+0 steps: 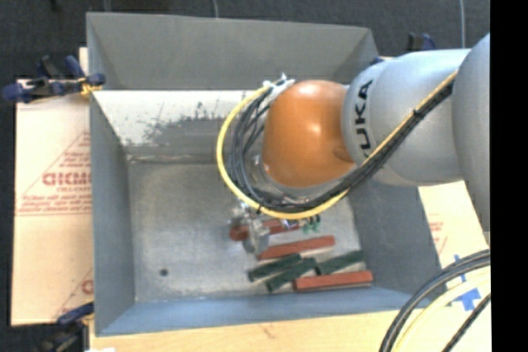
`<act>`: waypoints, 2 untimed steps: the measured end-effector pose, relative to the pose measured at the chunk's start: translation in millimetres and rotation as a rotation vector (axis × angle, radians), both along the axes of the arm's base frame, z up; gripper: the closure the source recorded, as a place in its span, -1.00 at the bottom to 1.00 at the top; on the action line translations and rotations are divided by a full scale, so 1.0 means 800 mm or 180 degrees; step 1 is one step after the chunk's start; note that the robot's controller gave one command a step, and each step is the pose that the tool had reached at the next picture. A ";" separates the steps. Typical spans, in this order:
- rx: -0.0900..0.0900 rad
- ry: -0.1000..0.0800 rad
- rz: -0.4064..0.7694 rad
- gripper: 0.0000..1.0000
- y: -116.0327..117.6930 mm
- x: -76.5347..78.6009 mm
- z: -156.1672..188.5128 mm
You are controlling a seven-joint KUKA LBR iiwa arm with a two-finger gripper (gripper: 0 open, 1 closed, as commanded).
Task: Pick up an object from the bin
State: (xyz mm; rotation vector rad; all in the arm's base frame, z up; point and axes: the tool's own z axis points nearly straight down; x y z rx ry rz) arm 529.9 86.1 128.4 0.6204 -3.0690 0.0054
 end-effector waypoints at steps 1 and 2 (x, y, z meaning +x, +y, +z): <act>0.0023 -0.0063 0.0263 1.00 0.027 0.015 0.034; 0.0024 -0.0037 0.0231 -1.00 0.063 -0.019 0.002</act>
Offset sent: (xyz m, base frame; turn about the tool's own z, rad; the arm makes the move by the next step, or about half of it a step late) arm -0.0248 0.0597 -0.0047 0.0042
